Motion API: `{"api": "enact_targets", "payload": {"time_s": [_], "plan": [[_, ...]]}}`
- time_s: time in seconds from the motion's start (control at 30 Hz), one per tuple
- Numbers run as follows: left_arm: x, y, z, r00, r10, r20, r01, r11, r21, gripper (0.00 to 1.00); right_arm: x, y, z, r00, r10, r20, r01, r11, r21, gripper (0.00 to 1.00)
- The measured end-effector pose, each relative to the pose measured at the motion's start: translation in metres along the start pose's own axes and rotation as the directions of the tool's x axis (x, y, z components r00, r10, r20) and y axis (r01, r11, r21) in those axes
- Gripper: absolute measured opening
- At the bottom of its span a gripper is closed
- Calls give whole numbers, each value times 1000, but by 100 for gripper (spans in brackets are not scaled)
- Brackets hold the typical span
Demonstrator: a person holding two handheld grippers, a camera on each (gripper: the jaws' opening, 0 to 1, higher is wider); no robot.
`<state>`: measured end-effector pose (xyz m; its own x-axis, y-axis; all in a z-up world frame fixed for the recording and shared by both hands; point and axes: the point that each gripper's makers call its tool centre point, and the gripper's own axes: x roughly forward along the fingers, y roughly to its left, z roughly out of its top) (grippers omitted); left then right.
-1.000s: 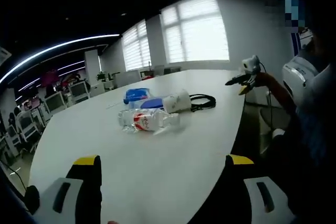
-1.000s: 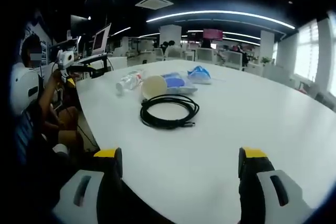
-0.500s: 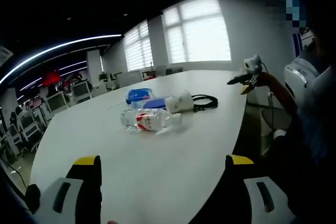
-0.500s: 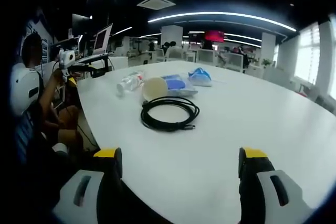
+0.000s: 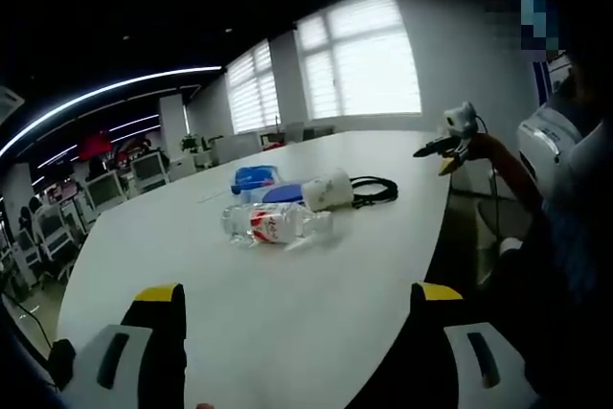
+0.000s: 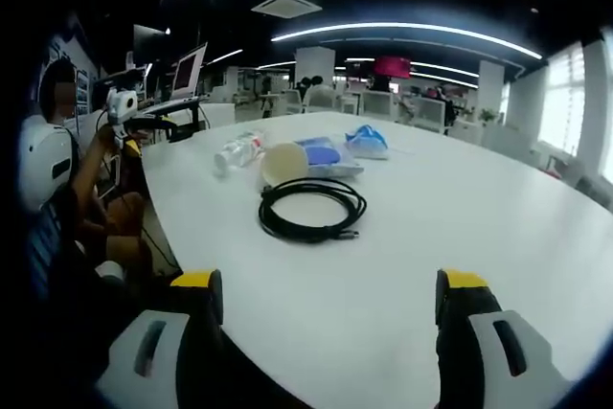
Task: Arrange the tabletop items into an orderly group along one side of the table until the central work area is clear of visible clutter.
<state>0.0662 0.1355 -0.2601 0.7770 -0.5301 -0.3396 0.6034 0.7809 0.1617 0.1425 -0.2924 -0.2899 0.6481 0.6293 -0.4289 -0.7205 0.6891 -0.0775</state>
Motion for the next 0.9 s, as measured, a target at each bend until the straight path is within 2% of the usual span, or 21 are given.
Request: {"api": "enact_targets", "payload": {"time_s": [0.9], "plan": [[2, 3, -1, 1000, 8, -7, -8, 1000, -2, 97, 6, 4, -1, 1000, 13, -4, -13, 1000, -1, 89]]}}
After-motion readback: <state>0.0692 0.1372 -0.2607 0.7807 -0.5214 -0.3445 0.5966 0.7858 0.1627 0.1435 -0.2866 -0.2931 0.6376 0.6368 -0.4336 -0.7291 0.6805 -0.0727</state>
